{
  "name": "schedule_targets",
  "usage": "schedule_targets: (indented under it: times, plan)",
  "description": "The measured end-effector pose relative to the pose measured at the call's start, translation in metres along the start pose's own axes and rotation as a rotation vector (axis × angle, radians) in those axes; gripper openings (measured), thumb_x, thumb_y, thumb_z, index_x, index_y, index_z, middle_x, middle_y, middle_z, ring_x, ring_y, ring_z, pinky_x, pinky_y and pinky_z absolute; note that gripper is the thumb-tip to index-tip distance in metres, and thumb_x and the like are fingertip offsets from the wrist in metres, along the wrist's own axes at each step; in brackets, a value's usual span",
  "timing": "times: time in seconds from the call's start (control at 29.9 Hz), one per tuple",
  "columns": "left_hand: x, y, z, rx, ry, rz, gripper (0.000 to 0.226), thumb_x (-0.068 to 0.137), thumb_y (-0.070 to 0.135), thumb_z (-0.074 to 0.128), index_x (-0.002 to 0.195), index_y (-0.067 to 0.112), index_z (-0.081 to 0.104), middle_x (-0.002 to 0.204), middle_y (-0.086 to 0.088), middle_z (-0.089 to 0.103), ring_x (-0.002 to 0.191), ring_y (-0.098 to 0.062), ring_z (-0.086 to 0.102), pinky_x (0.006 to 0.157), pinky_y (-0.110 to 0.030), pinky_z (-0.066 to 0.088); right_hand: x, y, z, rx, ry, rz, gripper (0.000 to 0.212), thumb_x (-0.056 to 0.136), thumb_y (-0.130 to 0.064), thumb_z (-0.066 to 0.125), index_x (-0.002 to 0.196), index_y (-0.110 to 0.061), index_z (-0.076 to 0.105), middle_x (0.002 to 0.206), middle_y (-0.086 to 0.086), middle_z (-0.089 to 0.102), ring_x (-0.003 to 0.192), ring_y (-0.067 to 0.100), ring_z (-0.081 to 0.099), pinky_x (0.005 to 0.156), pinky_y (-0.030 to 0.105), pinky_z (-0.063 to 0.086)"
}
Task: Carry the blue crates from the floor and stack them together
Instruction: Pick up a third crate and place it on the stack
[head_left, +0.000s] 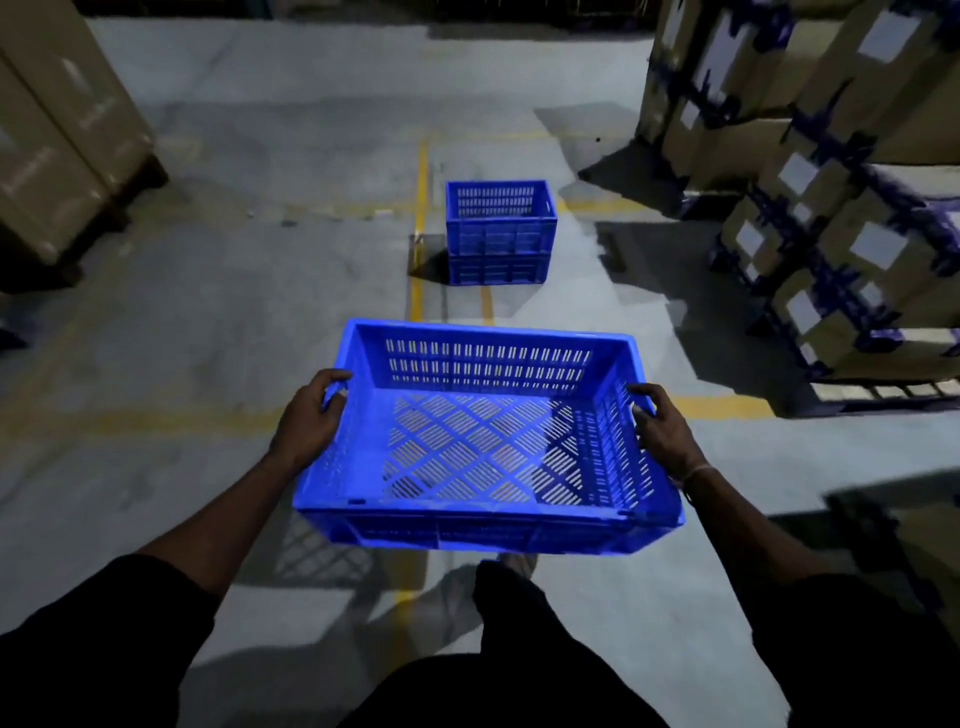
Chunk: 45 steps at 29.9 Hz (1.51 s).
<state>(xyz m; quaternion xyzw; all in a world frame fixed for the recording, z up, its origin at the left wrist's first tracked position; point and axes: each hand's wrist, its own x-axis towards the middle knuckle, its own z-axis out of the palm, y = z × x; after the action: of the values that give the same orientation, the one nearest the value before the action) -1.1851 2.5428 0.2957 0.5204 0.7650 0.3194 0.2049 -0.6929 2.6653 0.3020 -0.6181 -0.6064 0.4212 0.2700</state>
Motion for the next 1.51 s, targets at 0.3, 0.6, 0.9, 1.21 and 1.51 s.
schedule_targets:
  times: [0.3,0.6,0.9,1.21,1.51]
  plan:
    - [0.217,0.064,0.035,-0.017,-0.012,-0.024,0.023,0.099,0.022,0.055,0.119,0.035,0.056,0.071,-0.005,0.062,0.060,-0.030,0.061,0.065,-0.042,0.051,0.237,-0.047,-0.021,-0.128,0.018,0.030,0.036,0.098,-0.015,0.044,0.127,-0.035,0.051,0.079,0.010,0.065,0.062,0.027,0.058,0.060,0.036,0.045]
    - [0.413,0.076,0.059,-0.065,0.009,-0.039,0.024,0.099,0.023,0.056,0.118,0.037,0.057,0.095,-0.001,0.067,0.063,-0.015,0.058,0.072,-0.035,0.047,0.444,-0.099,-0.017,-0.142,0.044,0.024,0.038,0.095,-0.014,0.043,0.121,-0.039,0.053,0.070,0.011,0.061,0.052,0.029,0.052,0.054,0.038,0.044]
    - [0.639,0.063,0.081,-0.065,-0.035,-0.091,0.026,0.098,0.023,0.056,0.120,0.038,0.055,0.087,-0.011,0.067,0.073,-0.031,0.065,0.074,-0.043,0.051,0.656,-0.164,0.024,-0.184,0.039,-0.002,0.038,0.100,-0.010,0.042,0.125,-0.038,0.052,0.068,0.009,0.061,0.052,0.025,0.049,0.051,0.032,0.037]
    - [0.829,0.085,0.080,-0.036,-0.102,-0.069,0.023,0.101,0.023,0.054,0.121,0.036,0.052,0.096,-0.020,0.068,0.078,-0.026,0.064,0.074,-0.041,0.050,0.846,-0.204,0.042,-0.165,0.101,-0.057,0.040,0.099,-0.007,0.042,0.126,-0.034,0.054,0.056,-0.003,0.049,0.044,0.014,0.039,0.050,0.033,0.035]
    - [1.004,0.088,0.138,0.001,-0.100,-0.060,0.030,0.100,0.021,0.054,0.110,0.048,0.045,0.107,-0.017,0.068,0.092,-0.029,0.064,0.078,-0.041,0.050,1.045,-0.203,0.050,-0.222,0.112,-0.044,0.043,0.091,-0.020,0.041,0.129,-0.038,0.052,0.083,0.014,0.066,0.061,0.028,0.058,0.061,0.046,0.049]
